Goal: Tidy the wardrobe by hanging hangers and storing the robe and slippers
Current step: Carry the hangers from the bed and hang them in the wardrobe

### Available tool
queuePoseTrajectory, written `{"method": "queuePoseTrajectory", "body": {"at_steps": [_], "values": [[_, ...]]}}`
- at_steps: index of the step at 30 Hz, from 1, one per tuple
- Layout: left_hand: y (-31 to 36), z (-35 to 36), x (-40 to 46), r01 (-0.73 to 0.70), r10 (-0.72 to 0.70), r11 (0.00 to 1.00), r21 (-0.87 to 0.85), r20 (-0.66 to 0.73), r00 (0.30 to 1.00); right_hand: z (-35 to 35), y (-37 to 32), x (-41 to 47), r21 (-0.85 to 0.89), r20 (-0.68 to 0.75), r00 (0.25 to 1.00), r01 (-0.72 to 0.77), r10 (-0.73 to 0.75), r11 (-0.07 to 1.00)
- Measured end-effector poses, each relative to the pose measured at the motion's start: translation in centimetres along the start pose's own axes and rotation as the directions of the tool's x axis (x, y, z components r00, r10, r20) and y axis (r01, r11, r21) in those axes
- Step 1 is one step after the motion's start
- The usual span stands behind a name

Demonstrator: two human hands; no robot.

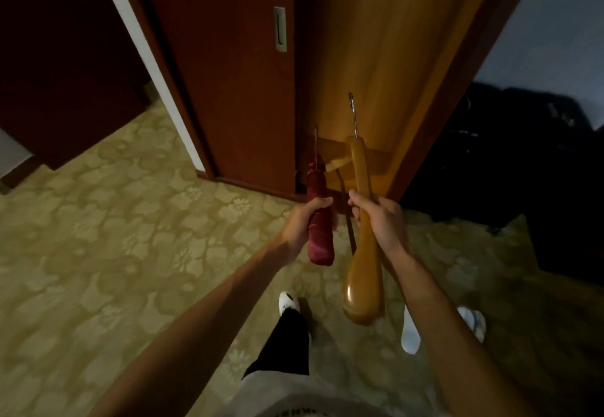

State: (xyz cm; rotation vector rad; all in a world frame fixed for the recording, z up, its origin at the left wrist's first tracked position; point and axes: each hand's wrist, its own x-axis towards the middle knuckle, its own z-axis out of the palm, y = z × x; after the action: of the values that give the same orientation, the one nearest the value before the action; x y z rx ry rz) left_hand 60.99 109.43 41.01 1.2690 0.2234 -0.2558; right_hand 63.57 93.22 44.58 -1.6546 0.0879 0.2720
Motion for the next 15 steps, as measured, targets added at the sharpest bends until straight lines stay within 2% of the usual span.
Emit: {"method": "queuePoseTrajectory", "body": {"at_steps": [3,12,15], "values": [[2.8,-1.7,7.5,-0.011,0.011,1.0,-0.005,0.025,1.0,1.1,-1.4,6.6,0.011,-0.032,0.999,-0.015,0.015,1.0],[13.4,-4.6,25.3,0.063,-0.069,0.997,0.052,0.141,0.988,3.0,-7.9,22.9,0.016,-0.164,0.986,-0.019,0.022,1.0],[17.0,-4.8,30.3,0.013,-0.027,0.996,0.083,0.165,0.986,3.1,-10.9,28.0,0.001,-0.164,0.986,0.011,-0.01,1.0]]}}
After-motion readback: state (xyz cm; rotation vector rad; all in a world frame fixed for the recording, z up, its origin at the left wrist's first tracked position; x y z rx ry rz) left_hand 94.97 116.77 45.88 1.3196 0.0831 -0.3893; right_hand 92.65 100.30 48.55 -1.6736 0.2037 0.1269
